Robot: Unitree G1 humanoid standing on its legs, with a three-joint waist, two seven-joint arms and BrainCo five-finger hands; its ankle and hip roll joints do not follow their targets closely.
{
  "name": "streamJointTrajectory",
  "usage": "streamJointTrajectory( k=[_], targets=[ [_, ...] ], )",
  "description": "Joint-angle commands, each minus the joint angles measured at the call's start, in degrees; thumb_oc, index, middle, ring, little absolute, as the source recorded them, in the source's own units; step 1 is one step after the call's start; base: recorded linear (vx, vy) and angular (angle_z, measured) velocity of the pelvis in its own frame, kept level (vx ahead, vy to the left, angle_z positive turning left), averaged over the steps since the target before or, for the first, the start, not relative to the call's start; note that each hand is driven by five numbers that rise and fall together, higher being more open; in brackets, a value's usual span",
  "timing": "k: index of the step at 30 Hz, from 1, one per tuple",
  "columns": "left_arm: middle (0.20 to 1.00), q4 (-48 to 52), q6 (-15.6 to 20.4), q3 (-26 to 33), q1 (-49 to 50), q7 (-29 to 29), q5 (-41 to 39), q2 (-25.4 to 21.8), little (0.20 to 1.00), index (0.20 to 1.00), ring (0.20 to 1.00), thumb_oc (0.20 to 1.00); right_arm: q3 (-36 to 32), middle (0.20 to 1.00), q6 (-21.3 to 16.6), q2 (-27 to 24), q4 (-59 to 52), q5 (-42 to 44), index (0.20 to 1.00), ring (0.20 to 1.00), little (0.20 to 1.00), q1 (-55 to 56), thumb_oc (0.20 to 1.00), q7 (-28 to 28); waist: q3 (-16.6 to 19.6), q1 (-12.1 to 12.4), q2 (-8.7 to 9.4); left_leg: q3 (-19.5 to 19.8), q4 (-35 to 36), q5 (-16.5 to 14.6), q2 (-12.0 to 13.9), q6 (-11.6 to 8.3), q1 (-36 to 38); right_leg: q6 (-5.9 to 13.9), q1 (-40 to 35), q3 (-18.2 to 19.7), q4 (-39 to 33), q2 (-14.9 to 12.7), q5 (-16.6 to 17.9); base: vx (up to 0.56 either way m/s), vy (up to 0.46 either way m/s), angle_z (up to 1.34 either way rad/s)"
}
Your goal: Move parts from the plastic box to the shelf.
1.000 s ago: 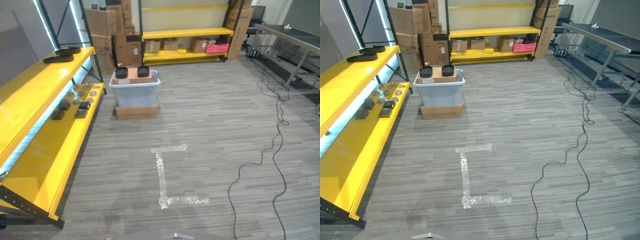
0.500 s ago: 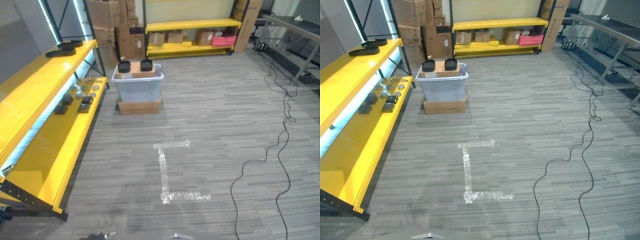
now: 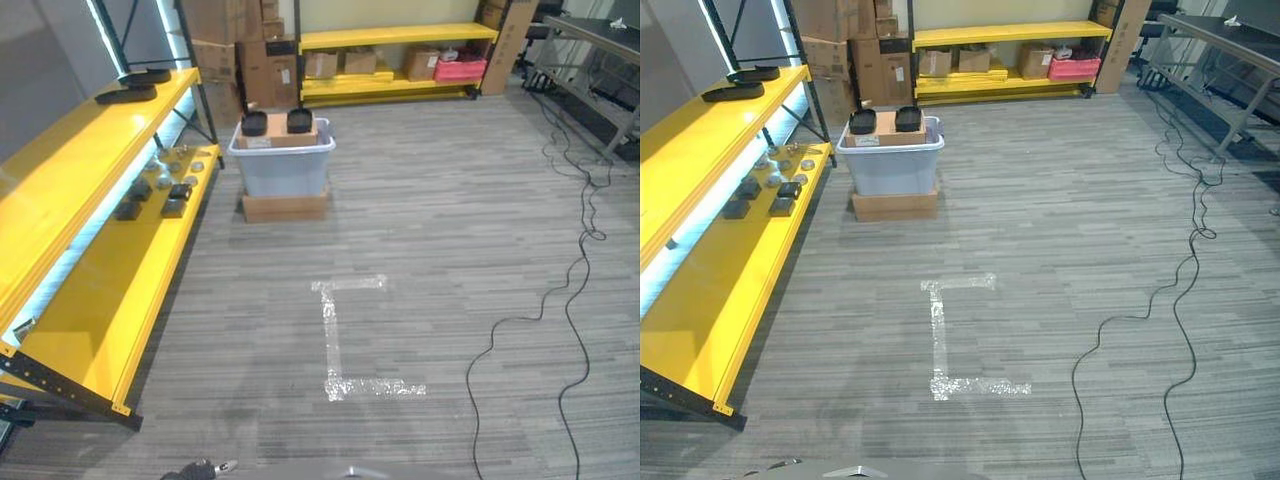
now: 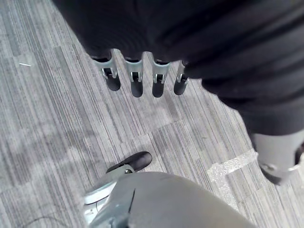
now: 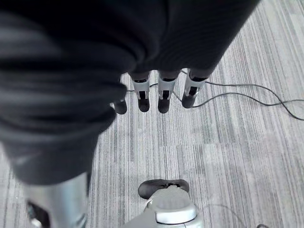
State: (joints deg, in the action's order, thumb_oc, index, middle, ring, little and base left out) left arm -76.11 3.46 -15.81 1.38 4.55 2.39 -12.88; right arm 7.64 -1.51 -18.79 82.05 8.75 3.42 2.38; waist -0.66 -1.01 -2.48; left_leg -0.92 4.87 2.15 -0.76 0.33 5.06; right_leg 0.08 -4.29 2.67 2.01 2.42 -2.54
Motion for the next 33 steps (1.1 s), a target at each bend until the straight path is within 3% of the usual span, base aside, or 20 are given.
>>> streamJointTrajectory(
  k=[1,7,12,17,19,21,22,23,28,33],
  targets=[
    [1.000,-3.1,-0.1,1.1,-2.6,0.8,-0.7,1.0,1.000,1.000,1.000,1.000,-0.7,1.000,0.0,-0.8,3.6,2.1,1.000,1.000,1.000,-1.2,1.000,0.6,1.8,0.6,0.59,-4.0,-0.6,-8.3,1.8,-1.86,2.8,9.47,2.8,5.4,-1.8,-2.3,-3.4,0.00,0.000,0.00],
    [1.000,-5.4,-1.0,3.1,-1.7,1.4,-2.1,1.6,1.000,1.000,1.000,1.000,-1.2,1.000,0.7,-1.0,5.2,1.0,1.000,1.000,1.000,-1.1,1.000,0.2,2.5,0.6,0.44,-3.9,-0.5,-8.5,1.8,-1.68,3.2,9.50,2.5,5.2,-2.0,-2.4,-3.4,0.00,0.000,0.00],
    [1.000,-3.5,0.2,2.8,-2.2,0.1,-2.2,1.7,1.000,1.000,1.000,1.000,-1.1,1.000,0.4,-0.1,4.8,2.1,1.000,1.000,1.000,-0.8,1.000,0.3,2.7,0.8,0.63,-3.9,-0.3,-8.5,1.8,-1.70,3.3,9.53,2.2,4.8,-2.2,-2.6,-3.4,0.00,0.000,0.00],
    [1.000,4.3,3.2,3.5,-3.6,-3.7,-6.3,0.9,1.000,1.000,1.000,1.000,-2.8,1.000,-3.0,1.0,-0.1,7.3,1.000,1.000,1.000,-1.8,1.000,-3.6,2.5,0.9,1.00,-3.3,-0.3,-8.6,1.7,-1.79,3.5,9.57,1.9,4.6,-2.3,-2.8,-3.5,0.00,0.000,0.00],
    [1.000,10.6,6.0,1.7,-5.4,-6.7,-7.2,-0.4,1.000,1.000,1.000,1.000,-1.4,1.000,-7.4,1.6,-11.0,7.7,1.000,1.000,1.000,-3.1,1.000,-8.0,2.3,0.6,1.04,-3.5,-0.3,-8.5,1.8,-1.81,3.6,9.67,2.0,5.0,-2.1,-2.7,-3.6,0.00,0.000,0.00],
    [1.000,13.1,6.7,1.2,-5.8,-7.6,-7.2,-1.0,1.000,1.000,1.000,1.000,-0.4,1.000,-8.6,1.6,-15.1,6.5,1.000,1.000,1.000,-3.2,1.000,-9.2,2.3,0.5,1.07,-3.7,-0.3,-8.5,1.7,-1.81,3.8,9.73,2.0,5.3,-2.0,-2.7,-3.6,0.00,-0.009,-0.06],
    [1.000,21.0,8.5,1.1,-7.0,-9.6,-8.5,-2.7,1.000,1.000,1.000,1.000,0.9,1.000,-10.9,-0.2,-26.3,3.9,1.000,1.000,1.000,-3.1,1.000,-11.3,2.1,0.3,1.05,-3.8,-0.3,-8.5,1.7,-1.79,3.9,9.81,2.2,5.6,-1.8,-2.7,-3.6,0.00,-0.007,-0.07],
    [1.000,21.1,8.4,1.1,-6.9,-9.6,-8.5,-2.8,1.000,1.000,1.000,1.000,0.8,1.000,-10.8,-0.2,-26.5,3.8,1.000,1.000,1.000,-3.0,1.000,-11.3,2.0,0.4,1.05,-3.8,-0.3,-8.5,1.7,-1.79,3.9,9.81,2.1,5.6,-1.7,-2.6,-3.6,0.00,-0.006,-0.08],
    [1.000,46.7,13.5,5.7,-8.0,-12.4,-14.4,-7.5,1.000,1.000,1.000,1.000,-1.8,1.000,-12.2,-7.9,-49.4,-5.4,1.000,1.000,1.000,-3.2,1.000,-14.0,1.5,0.8,1.23,-3.7,-0.6,-8.7,1.7,-1.44,4.1,10.04,2.2,5.8,-0.9,-2.8,-3.9,0.00,-0.005,-0.05],
    [1.000,63.1,15.7,9.8,-8.0,-13.8,-11.4,-11.4,1.000,1.000,1.000,1.000,-9.0,1.000,-14.2,-10.5,-66.8,-8.0,1.000,1.000,1.000,-1.5,1.000,-14.2,1.0,1.1,1.68,-3.7,-1.1,-8.9,1.7,-1.06,4.1,10.03,2.5,5.7,-0.1,-3.0,-3.9,0.01,-0.002,-0.01]
  ],
)
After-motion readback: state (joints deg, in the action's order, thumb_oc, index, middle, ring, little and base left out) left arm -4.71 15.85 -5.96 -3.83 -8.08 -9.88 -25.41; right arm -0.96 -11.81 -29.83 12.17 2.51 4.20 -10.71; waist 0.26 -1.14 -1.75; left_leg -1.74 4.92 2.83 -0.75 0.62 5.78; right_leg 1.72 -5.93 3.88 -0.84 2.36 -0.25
